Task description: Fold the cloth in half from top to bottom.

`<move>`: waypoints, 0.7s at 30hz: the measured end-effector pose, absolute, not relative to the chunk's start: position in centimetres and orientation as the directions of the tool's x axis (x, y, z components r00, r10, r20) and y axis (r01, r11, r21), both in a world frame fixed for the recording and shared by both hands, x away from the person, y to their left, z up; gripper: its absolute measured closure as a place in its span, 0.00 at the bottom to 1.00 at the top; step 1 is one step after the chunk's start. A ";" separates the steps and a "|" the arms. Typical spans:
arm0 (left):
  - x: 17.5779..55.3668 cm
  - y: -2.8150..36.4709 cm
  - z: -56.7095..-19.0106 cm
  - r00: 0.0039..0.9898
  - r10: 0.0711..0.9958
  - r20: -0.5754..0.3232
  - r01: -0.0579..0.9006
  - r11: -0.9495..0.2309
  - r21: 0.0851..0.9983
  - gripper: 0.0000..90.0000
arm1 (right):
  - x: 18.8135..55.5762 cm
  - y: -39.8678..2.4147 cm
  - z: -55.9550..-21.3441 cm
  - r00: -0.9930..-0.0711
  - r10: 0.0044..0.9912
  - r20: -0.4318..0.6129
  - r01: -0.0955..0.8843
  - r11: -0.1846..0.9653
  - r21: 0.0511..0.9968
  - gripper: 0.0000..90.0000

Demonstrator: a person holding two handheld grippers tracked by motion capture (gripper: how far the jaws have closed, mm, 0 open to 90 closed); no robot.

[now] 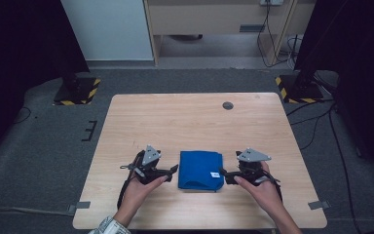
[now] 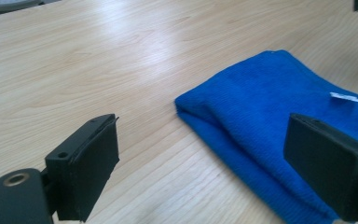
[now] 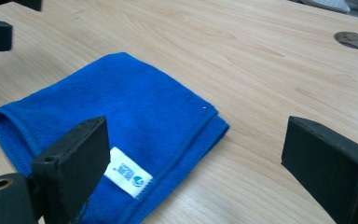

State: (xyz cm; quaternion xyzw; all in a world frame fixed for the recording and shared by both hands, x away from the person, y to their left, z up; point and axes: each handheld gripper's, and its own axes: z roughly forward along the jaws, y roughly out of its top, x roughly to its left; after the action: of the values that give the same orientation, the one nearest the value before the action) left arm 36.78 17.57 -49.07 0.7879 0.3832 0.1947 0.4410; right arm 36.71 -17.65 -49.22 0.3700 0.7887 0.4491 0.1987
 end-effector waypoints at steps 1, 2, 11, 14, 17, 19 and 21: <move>36.9 17.9 -49.0 0.626 0.779 -0.035 0.435 -0.312 0.844 0.11 | 36.8 -17.8 -49.1 -0.644 0.765 0.023 0.409 0.319 0.855 0.09; 36.9 18.2 -49.0 0.619 0.784 -0.041 0.441 -0.303 0.845 0.11 | 36.9 -18.1 -49.0 -0.639 0.769 0.023 0.409 0.315 0.856 0.09; 37.7 20.8 -48.9 0.571 0.820 -0.039 0.463 -0.283 0.840 0.11 | 38.0 -20.4 -48.8 -0.589 0.807 0.038 0.436 0.278 0.856 0.09; 37.8 21.2 -49.2 0.566 0.824 -0.036 0.474 -0.289 0.832 0.11 | 38.4 -21.2 -49.0 -0.575 0.817 0.040 0.448 0.274 0.851 0.09; 37.9 21.4 -49.3 0.564 0.825 -0.036 0.481 -0.293 0.826 0.11 | 38.7 -21.9 -49.3 -0.564 0.825 0.039 0.463 0.277 0.842 0.09; 38.0 21.6 -49.4 0.565 0.824 -0.030 0.483 -0.302 0.822 0.11 | 38.9 -22.4 -49.6 -0.554 0.831 0.043 0.475 0.274 0.836 0.09; 38.0 21.8 -49.5 0.563 0.826 -0.029 0.490 -0.306 0.816 0.11 | 39.0 -22.9 -49.8 -0.547 0.836 0.044 0.479 0.269 0.835 0.09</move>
State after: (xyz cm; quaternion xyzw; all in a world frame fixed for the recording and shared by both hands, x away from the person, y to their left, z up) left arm 38.04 21.78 -49.54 0.7820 0.4208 0.2035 0.4124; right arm 39.05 -22.85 -49.79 0.4279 0.7687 0.4270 0.2090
